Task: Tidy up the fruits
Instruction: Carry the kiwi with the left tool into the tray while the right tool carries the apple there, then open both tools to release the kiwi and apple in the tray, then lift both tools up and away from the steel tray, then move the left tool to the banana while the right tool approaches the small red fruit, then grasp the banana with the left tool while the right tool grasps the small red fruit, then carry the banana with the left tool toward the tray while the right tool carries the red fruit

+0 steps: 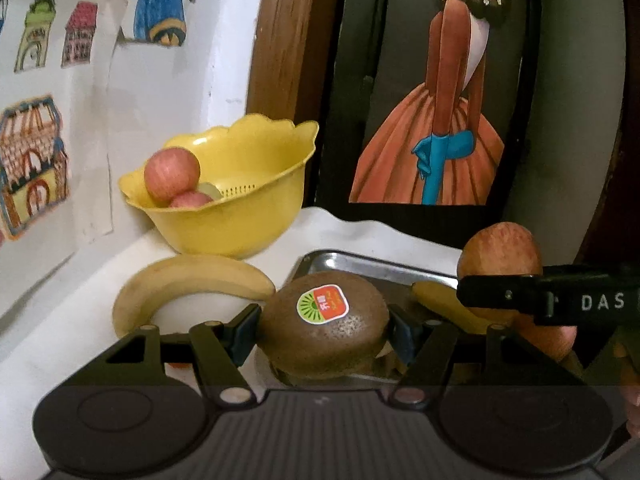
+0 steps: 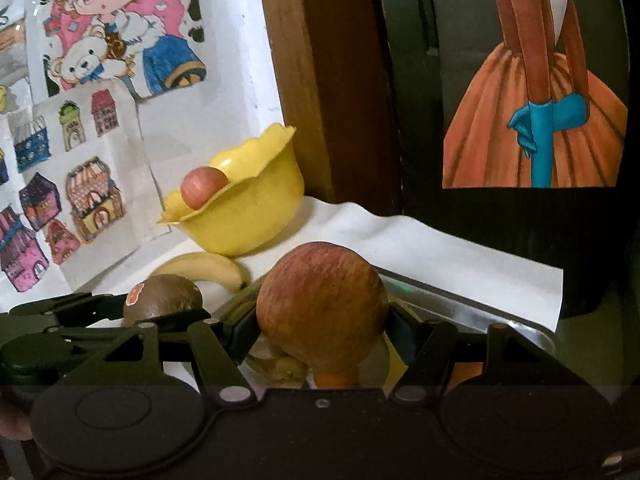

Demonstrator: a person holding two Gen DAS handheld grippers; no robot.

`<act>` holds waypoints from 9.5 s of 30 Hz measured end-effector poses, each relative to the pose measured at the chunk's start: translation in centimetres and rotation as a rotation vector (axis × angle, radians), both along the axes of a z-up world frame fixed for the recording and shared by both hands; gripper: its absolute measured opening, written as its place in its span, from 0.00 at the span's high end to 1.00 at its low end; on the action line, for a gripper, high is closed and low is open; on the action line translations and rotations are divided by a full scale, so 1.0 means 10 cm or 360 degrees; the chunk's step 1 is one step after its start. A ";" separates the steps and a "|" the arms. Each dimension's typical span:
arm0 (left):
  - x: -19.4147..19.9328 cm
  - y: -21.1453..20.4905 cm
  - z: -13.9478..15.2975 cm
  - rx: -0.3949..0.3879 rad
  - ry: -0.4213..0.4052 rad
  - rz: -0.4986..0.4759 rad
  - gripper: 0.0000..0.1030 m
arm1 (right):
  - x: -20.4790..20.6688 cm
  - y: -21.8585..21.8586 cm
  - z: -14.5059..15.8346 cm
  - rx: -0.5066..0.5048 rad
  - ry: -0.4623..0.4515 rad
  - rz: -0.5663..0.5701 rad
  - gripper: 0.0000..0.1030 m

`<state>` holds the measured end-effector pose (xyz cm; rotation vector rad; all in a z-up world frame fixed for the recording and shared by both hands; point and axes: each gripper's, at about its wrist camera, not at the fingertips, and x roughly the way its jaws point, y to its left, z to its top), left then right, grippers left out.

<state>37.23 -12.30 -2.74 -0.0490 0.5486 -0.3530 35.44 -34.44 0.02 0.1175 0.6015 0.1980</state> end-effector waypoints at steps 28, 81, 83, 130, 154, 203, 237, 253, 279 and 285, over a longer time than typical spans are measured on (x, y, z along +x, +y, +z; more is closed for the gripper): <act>0.12 -0.01 -0.32 0.0027 0.0050 -0.0007 0.31 | 0.50 0.03 -0.41 0.0021 0.0033 0.0040 0.33; -1.65 0.60 0.55 -0.0098 -0.0195 0.0173 0.00 | -1.87 0.05 0.44 -0.0024 -0.0475 -0.0052 0.01; -1.82 0.66 0.59 -0.0088 -0.0215 0.0180 0.00 | -2.08 0.12 0.41 -0.0065 -0.0499 -0.0056 0.01; -2.05 1.70 0.60 0.0235 -0.0066 0.0285 0.00 | -2.37 1.23 0.15 -0.0529 -0.0442 0.0353 0.01; 0.01 1.50 0.13 0.0318 -0.0142 0.0291 0.00 | 0.30 1.85 -0.40 -0.0825 -0.0242 0.0961 0.27; 1.13 0.99 -0.37 0.0259 0.0193 -0.0079 0.48 | -0.39 1.60 -0.12 -0.0538 -0.0048 0.1052 0.74; -1.42 1.59 -0.12 0.0202 0.0356 0.0076 0.57 | -1.83 1.33 -0.25 -0.0253 0.0020 0.0910 0.74; -1.27 1.39 -0.21 0.0320 0.0275 -0.0124 0.58 | -1.74 1.24 -0.46 -0.0206 0.0037 0.0831 0.74; -1.51 0.74 -0.23 0.0355 0.0175 -0.0288 0.61 | -1.84 0.77 -0.43 -0.0131 -0.0027 0.0649 0.73; -1.57 0.69 -0.24 0.0348 0.0171 -0.0310 0.61 | -1.89 0.80 -0.50 -0.0122 -0.0019 0.0680 0.65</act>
